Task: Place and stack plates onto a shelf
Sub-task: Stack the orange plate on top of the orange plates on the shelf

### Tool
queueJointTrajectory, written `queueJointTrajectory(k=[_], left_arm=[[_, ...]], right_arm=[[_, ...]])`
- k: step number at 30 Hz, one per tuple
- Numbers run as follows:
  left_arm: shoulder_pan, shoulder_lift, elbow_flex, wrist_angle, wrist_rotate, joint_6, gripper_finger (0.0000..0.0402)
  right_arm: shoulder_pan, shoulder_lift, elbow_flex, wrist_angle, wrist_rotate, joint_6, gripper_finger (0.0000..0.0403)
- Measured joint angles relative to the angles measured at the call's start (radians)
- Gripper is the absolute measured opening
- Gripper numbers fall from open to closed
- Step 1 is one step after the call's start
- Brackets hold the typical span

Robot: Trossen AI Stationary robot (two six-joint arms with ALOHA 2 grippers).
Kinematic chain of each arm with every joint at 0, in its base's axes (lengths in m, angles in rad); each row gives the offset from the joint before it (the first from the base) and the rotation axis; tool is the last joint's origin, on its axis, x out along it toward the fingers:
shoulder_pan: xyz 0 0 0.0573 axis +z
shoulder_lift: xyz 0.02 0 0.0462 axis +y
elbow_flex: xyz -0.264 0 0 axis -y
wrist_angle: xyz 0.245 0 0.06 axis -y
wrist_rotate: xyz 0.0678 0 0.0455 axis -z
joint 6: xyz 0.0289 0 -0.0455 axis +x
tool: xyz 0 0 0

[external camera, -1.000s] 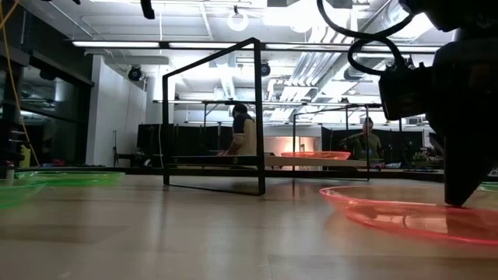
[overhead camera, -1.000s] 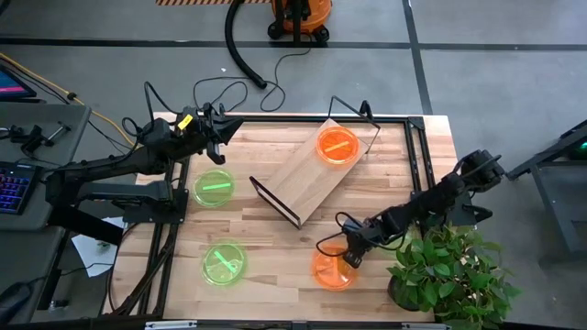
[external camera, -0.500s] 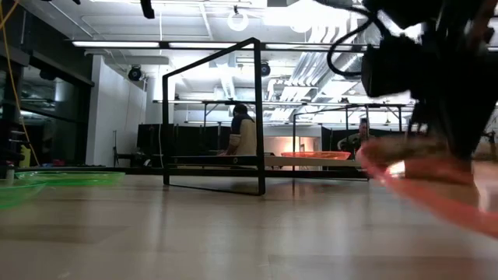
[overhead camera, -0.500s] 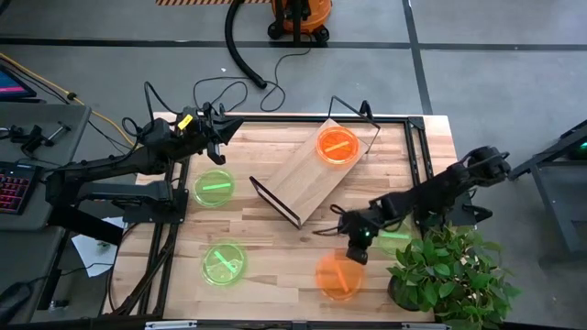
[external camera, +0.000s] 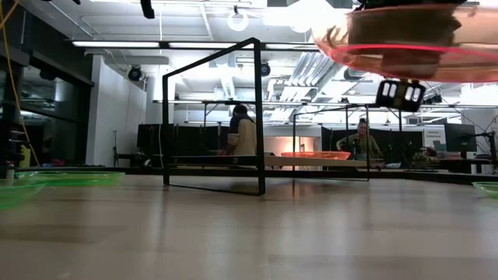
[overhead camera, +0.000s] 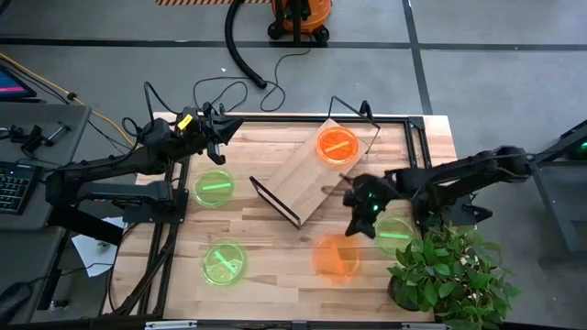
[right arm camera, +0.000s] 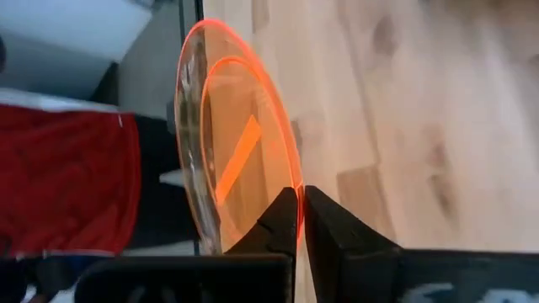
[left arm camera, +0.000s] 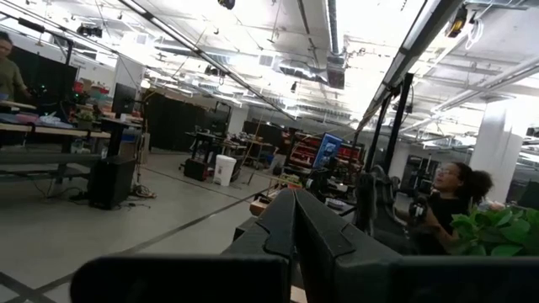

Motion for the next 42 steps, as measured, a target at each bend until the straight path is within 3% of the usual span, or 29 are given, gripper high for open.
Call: queueJointTrajectory(k=[9, 17, 22, 28, 37, 42], left_arm=[[0.000, 0.000, 0.000, 0.000, 0.000, 0.000, 0.0000], [0.000, 0.000, 0.000, 0.000, -0.025, 0.000, 0.0000], [0.000, 0.000, 0.000, 0.001, -0.029, 0.000, 0.0000], [0.000, 0.000, 0.000, 0.002, -0.030, 0.000, 0.0000], [0.000, 0.000, 0.000, 0.002, -0.030, -0.006, 0.0000], [0.000, 0.000, 0.000, 0.001, -0.030, -0.006, 0.0000]], right_arm=[[-0.261, -0.245, 0.000, -0.157, 0.126, -0.063, 0.0000], [-0.422, -0.346, -0.009, -0.243, 0.204, -0.078, 0.0000], [-0.505, -0.449, -0.122, -0.188, 0.197, -0.003, 0.0000], [-0.551, -0.604, -0.263, 0.039, 0.216, 0.169, 0.0000], [-0.556, -0.650, -0.329, 0.066, 0.598, 0.379, 0.0000], [-0.554, -0.612, -0.329, 0.068, 0.724, 0.507, 0.0000]])
